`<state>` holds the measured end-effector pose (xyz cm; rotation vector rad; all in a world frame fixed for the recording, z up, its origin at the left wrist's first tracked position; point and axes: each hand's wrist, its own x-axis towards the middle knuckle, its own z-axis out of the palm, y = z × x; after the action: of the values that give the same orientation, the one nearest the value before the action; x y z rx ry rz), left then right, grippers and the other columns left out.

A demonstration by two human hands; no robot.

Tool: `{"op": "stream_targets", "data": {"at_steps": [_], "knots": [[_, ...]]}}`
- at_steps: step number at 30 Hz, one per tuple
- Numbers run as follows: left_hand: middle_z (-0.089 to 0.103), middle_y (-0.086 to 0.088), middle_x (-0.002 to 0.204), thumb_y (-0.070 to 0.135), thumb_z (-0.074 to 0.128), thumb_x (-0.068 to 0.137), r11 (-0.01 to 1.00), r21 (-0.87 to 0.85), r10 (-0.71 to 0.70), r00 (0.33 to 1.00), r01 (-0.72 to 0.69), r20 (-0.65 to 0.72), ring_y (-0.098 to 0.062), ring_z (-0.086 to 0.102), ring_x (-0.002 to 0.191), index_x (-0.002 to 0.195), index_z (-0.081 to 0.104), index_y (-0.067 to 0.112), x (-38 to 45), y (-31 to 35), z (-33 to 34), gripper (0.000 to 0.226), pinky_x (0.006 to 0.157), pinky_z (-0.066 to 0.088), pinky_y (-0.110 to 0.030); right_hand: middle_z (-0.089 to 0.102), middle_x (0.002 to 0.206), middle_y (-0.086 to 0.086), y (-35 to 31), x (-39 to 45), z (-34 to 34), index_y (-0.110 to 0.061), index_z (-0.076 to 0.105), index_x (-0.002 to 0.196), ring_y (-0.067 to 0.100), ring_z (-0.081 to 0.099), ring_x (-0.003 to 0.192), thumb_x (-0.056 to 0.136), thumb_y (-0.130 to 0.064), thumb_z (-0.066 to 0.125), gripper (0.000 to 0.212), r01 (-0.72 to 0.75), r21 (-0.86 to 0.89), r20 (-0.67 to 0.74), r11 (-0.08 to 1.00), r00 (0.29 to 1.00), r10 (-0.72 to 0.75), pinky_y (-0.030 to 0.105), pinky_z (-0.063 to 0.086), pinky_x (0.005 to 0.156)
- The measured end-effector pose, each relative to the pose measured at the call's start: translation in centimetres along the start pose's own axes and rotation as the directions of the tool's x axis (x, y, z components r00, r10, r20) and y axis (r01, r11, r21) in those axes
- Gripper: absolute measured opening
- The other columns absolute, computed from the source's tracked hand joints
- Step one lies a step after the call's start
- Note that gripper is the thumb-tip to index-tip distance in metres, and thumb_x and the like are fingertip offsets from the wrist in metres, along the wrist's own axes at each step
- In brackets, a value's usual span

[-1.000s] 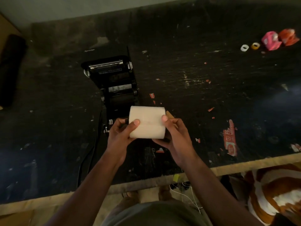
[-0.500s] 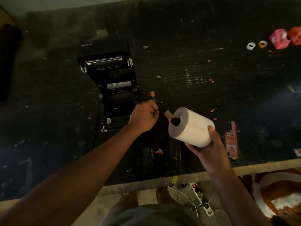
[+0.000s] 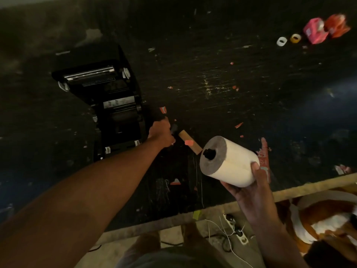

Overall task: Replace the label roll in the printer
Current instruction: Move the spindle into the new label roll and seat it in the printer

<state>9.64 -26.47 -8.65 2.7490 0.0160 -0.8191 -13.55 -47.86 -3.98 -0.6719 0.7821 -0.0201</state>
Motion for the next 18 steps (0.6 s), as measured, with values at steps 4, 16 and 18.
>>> {"op": "stream_targets", "data": {"at_steps": [4, 16, 18], "knots": [[0.076, -0.004, 0.099, 0.024, 0.089, 0.079, 0.989, -0.129, 0.057, 0.995, -0.068, -0.087, -0.019, 0.072, 0.095, 0.090, 0.076, 0.017, -0.3, 0.5, -2.4, 0.019, 0.089, 0.060, -0.039, 0.074, 0.129, 0.004, -0.3, 0.4, 0.5, -0.046, 0.078, 0.105, 0.030, 0.071, 0.119, 0.074, -0.045, 0.087, 0.033, 0.004, -0.021, 0.001, 1.000, 1.000, -0.004, 0.053, 0.061, 0.085], [0.084, 0.001, 0.097, 0.015, 0.070, 0.098, 0.592, -0.797, 0.188, 0.982, -0.123, -0.012, -0.011, 0.078, 0.094, 0.114, 0.076, 0.020, -10.3, -2.1, -8.8, 0.017, 0.075, 0.063, -0.023, 0.069, 0.136, 0.008, -0.3, 1.0, 5.9, -0.032, 0.069, 0.118, 0.034, 0.068, 0.123, 0.062, -0.047, 0.090, 0.062, -0.035, -0.049, 0.052, 0.998, 0.998, 0.038, 0.051, 0.062, 0.083], [0.083, 0.002, 0.095, 0.016, 0.072, 0.097, 0.635, -0.749, 0.175, 0.979, -0.190, -0.101, -0.008, 0.078, 0.092, 0.117, 0.076, 0.019, -11.5, -2.1, -8.7, 0.021, 0.075, 0.064, -0.023, 0.067, 0.136, 0.008, -0.1, 0.8, 6.9, -0.029, 0.069, 0.114, 0.034, 0.066, 0.124, 0.064, -0.046, 0.088, 0.056, -0.020, -0.071, 0.059, 0.997, 0.998, 0.024, 0.051, 0.062, 0.083]]}}
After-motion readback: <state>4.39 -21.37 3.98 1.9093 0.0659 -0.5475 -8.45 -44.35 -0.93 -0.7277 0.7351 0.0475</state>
